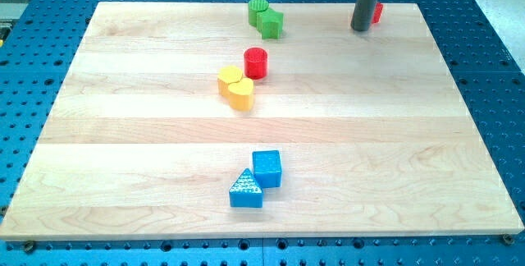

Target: Push the red circle to the bottom left of the red circle

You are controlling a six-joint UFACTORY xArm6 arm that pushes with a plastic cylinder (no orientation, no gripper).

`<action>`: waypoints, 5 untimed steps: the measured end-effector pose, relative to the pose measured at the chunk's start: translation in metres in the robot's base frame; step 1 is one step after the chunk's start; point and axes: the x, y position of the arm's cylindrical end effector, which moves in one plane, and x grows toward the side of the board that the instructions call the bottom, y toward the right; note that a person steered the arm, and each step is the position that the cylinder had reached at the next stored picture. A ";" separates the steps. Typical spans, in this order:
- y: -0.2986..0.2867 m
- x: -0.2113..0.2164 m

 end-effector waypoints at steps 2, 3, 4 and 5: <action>-0.098 0.106; -0.122 0.108; -0.145 0.108; -0.152 0.088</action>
